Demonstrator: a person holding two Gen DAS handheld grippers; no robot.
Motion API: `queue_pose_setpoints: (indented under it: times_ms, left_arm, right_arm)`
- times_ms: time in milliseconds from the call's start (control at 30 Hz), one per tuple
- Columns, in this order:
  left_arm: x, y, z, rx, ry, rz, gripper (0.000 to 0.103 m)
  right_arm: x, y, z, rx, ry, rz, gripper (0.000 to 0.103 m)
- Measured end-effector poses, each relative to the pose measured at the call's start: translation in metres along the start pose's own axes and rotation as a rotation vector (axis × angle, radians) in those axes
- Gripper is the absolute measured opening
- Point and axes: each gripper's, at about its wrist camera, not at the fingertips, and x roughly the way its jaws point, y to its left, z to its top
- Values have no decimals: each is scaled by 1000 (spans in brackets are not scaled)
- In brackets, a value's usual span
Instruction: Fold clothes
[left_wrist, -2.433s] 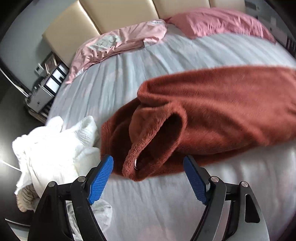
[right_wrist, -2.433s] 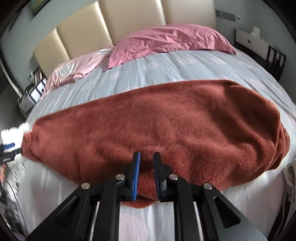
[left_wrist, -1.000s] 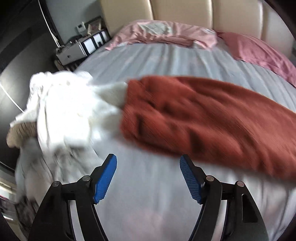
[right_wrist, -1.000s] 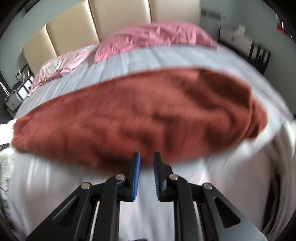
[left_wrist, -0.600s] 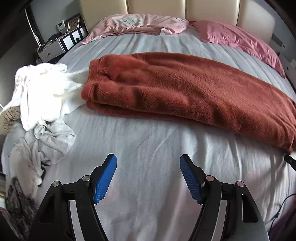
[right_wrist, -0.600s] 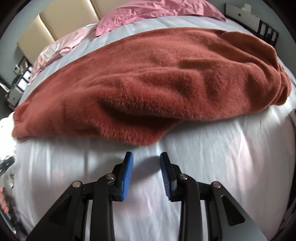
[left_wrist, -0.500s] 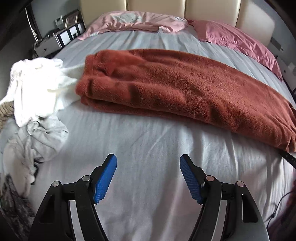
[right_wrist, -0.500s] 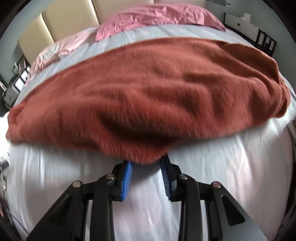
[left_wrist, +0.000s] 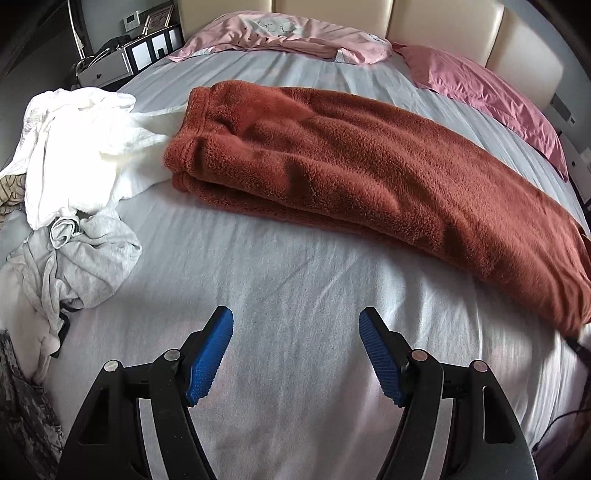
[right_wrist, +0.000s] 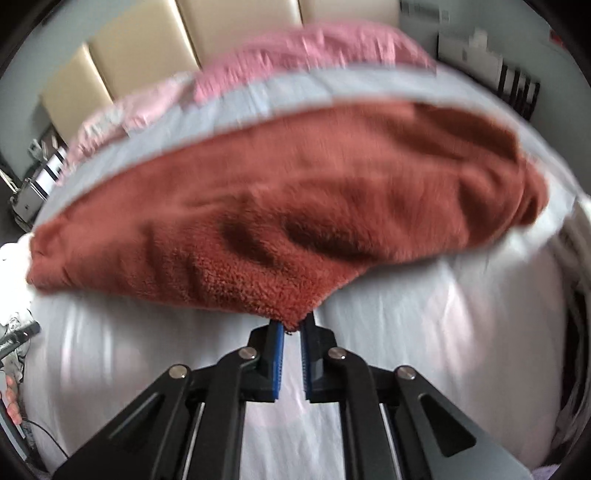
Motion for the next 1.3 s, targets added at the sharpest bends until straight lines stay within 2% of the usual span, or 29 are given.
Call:
queue_pose_setpoints:
  times_ms: [33,133,233,367,400,500,667,733,833,933,1133,1233,1300]
  left_arm:
    - [1,1,0,0,1,3,72]
    - [1,9,1,-19,1,1,72]
    - [0,28,3,-89,-2,-32,72]
    - [1,47,7,-166,-7,-63,72]
    - [1,51,8,-183,-12,-71,72]
    - [0,68,16,-275,-49,-121,72]
    - [11,102,34,-481,-115,-262,72]
    - [21,116,40,-580,-123,-335,72]
    - [40,136,40,-734,-105,-402,72]
    - [56,146,41,-834,-98,-438,72]
    - [76,137,62,-833,-99,-409,72]
    - [82,136,71,-803,-112,-359,71]
    - [87,135,74,-774,-113,-331,54]
  right_arm:
    - [8,-2,-2,7,33,-2,7]
    - [14,2,-5,-26,60,-32,7]
    - [11,2,-7,-35,67,-34,7]
    - [1,-9,-12,14,76,-42,7]
    - [-3,-13,-13,33,67,-45,11]
    - [-22,-15,-10,40,-26,-29,11]
    - [-38,13,-6,-54,-171,2,11]
    - [-36,19,-6,-82,-185,7,11]
    - [-33,28,-6,-122,-201,15,12]
    - [-30,36,-6,-162,-218,22,12]
    - [-17,54,-1,-222,-228,29,12]
    - [-10,60,-1,-249,-220,23,12]
    - [-5,61,-1,-257,-213,23,12]
